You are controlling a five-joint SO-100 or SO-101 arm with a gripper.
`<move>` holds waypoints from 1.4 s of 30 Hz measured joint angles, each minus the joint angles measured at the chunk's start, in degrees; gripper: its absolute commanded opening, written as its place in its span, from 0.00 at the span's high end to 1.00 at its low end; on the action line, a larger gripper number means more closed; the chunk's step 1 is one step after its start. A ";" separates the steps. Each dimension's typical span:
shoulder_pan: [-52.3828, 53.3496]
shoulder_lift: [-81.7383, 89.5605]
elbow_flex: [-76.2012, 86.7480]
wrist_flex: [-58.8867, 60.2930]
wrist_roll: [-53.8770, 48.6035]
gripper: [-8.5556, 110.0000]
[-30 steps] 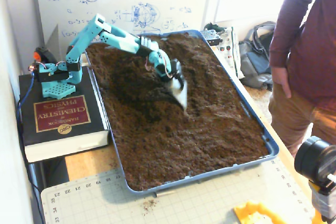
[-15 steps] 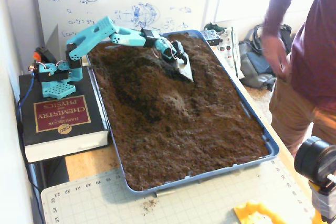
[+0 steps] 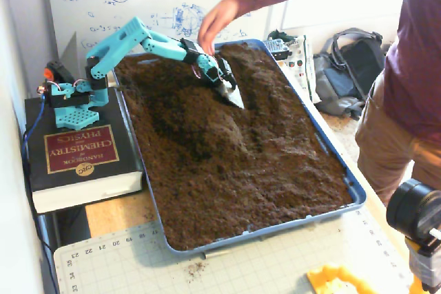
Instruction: Build a berm.
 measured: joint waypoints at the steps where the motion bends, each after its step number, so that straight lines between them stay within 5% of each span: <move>1: 0.00 1.93 2.37 0.00 0.00 0.93; 12: 0.26 15.64 19.60 0.00 0.00 0.93; 32: 2.29 33.84 26.98 3.87 0.62 0.93; 37: 4.66 43.68 27.95 14.77 0.62 0.93; 42: 5.01 57.48 35.07 37.71 0.62 0.93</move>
